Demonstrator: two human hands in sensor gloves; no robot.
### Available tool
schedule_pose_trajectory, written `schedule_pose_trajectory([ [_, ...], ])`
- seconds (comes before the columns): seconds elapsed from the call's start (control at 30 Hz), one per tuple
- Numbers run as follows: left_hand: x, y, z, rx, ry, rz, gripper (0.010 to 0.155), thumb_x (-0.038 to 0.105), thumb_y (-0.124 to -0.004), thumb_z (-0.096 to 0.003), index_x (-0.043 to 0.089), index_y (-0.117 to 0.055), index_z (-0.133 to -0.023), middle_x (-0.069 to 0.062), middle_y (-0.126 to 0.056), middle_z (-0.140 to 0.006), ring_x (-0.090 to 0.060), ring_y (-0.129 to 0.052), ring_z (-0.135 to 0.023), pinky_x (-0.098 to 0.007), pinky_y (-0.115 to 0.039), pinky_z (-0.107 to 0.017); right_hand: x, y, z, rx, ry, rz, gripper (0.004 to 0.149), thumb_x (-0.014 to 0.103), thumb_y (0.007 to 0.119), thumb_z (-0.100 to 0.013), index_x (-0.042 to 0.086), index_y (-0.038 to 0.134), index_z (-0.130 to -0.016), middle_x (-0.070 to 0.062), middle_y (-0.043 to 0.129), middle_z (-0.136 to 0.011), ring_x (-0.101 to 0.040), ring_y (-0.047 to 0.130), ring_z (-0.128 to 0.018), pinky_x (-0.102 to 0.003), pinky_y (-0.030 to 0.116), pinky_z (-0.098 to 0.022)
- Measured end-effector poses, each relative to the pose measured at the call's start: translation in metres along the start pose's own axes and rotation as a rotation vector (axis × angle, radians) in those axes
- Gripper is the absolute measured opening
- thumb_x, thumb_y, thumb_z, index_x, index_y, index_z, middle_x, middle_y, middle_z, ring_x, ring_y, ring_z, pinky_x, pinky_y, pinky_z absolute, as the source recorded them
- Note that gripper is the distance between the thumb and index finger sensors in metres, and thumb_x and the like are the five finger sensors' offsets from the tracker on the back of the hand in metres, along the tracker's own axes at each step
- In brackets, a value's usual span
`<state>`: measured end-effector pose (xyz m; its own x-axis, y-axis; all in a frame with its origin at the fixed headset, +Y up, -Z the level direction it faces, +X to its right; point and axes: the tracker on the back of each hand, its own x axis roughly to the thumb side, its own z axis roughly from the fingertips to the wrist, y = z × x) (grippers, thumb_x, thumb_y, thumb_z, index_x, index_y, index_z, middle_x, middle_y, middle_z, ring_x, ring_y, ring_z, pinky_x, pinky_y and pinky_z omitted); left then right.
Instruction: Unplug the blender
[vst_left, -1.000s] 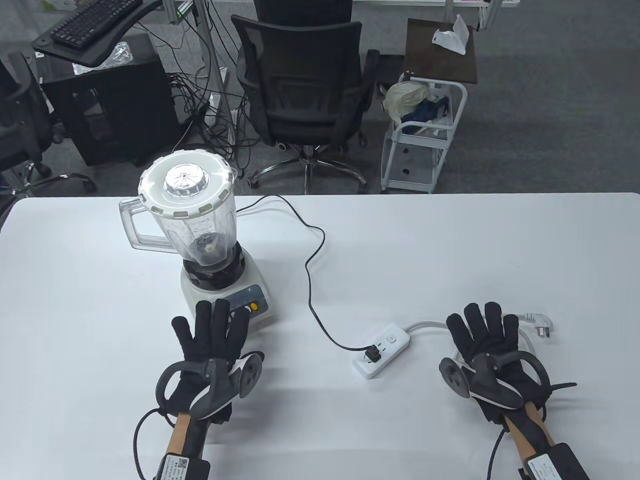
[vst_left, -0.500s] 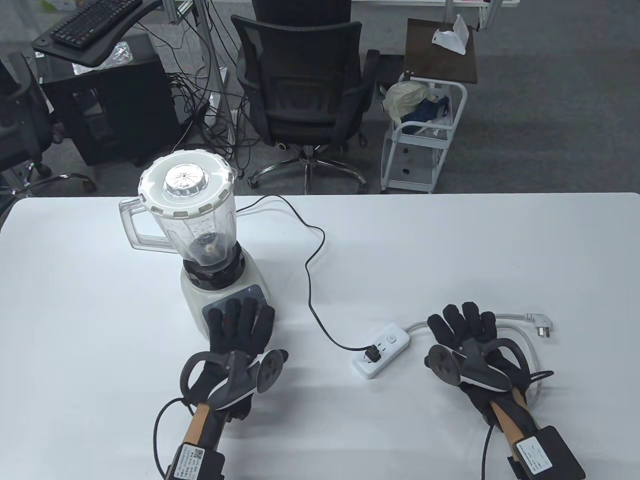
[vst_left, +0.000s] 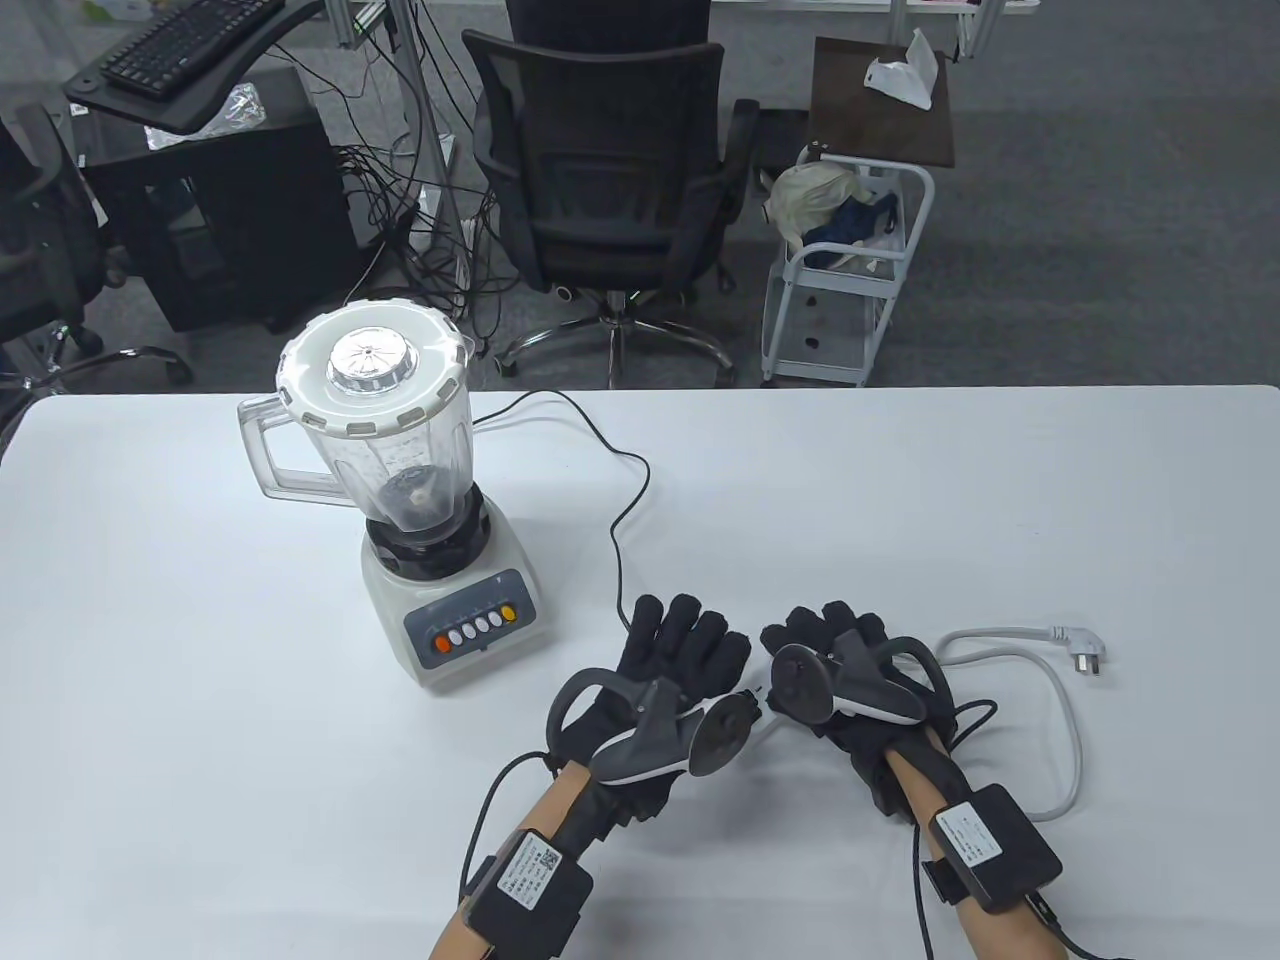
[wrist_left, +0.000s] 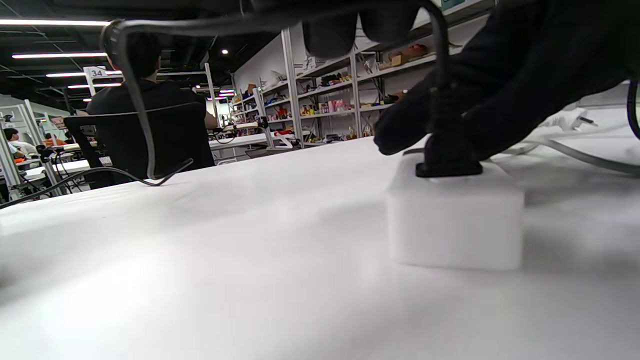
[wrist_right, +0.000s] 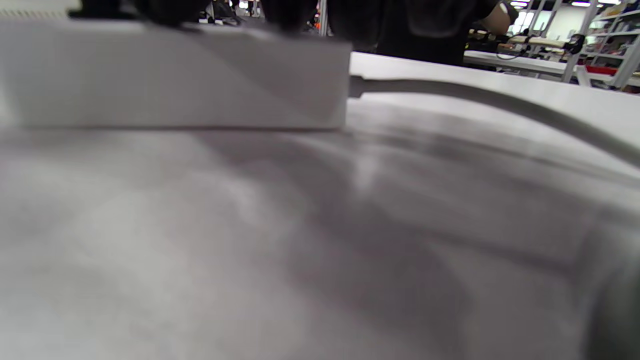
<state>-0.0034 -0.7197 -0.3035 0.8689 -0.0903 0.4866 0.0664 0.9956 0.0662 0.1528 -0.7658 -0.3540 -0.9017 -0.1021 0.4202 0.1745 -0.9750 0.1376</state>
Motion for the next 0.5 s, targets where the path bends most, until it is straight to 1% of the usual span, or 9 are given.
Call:
schedule_pose_trajectory([
  [0.1,0.005,-0.006,-0.004,-0.001,0.004,-0.012,0.059,0.055,-0.059,-0.0487,0.037,-0.061,-0.105,0.012,-0.075,-0.109,-0.023,-0.069,-0.111,-0.058,-0.031,-0.084,-0.002,0.003,-0.001,-0.016,-0.001,-0.024,0.066,0.050,0.054,-0.046,0.023,0.043,-0.105,-0.011,0.053,-0.112,-0.051,0.053,-0.101,-0.067,0.048,-0.071],
  [0.17,0.007,-0.009,-0.006,0.016,0.013,-0.014,0.057,0.052,-0.061,-0.0489,0.034,-0.063,-0.103,0.016,-0.082,-0.099,-0.020,-0.078,-0.104,-0.057,-0.036,-0.084,-0.004,0.004,-0.002,-0.017,0.007,-0.051,0.065,0.050,0.054,-0.045,0.025,0.043,-0.104,-0.009,0.053,-0.112,-0.051,0.055,-0.101,-0.066,0.049,-0.071],
  [0.23,0.009,-0.011,-0.009,0.035,0.026,-0.012,0.054,0.051,-0.063,-0.0486,0.032,-0.068,-0.099,0.015,-0.086,-0.092,-0.018,-0.083,-0.099,-0.057,-0.039,-0.084,-0.005,0.005,-0.002,-0.020,0.011,-0.062,0.064,0.049,0.055,-0.044,0.026,0.044,-0.103,-0.009,0.054,-0.112,-0.050,0.056,-0.100,-0.066,0.050,-0.070],
  [0.37,0.013,-0.012,-0.017,0.055,0.041,-0.005,0.047,0.050,-0.065,-0.0476,0.032,-0.075,-0.090,0.017,-0.090,-0.080,-0.015,-0.089,-0.091,-0.056,-0.042,-0.083,-0.005,0.004,-0.003,-0.017,0.019,-0.075,0.063,0.048,0.056,-0.043,0.027,0.046,-0.102,-0.007,0.056,-0.111,-0.049,0.058,-0.100,-0.065,0.051,-0.070],
  [0.5,0.017,-0.013,-0.024,0.069,0.064,0.008,0.045,0.051,-0.064,-0.0477,0.032,-0.075,-0.087,0.016,-0.089,-0.078,-0.016,-0.088,-0.091,-0.056,-0.042,-0.083,-0.006,0.005,-0.003,-0.014,0.022,-0.088,0.063,0.048,0.057,-0.043,0.028,0.046,-0.101,-0.007,0.056,-0.111,-0.048,0.059,-0.100,-0.065,0.052,-0.070],
])
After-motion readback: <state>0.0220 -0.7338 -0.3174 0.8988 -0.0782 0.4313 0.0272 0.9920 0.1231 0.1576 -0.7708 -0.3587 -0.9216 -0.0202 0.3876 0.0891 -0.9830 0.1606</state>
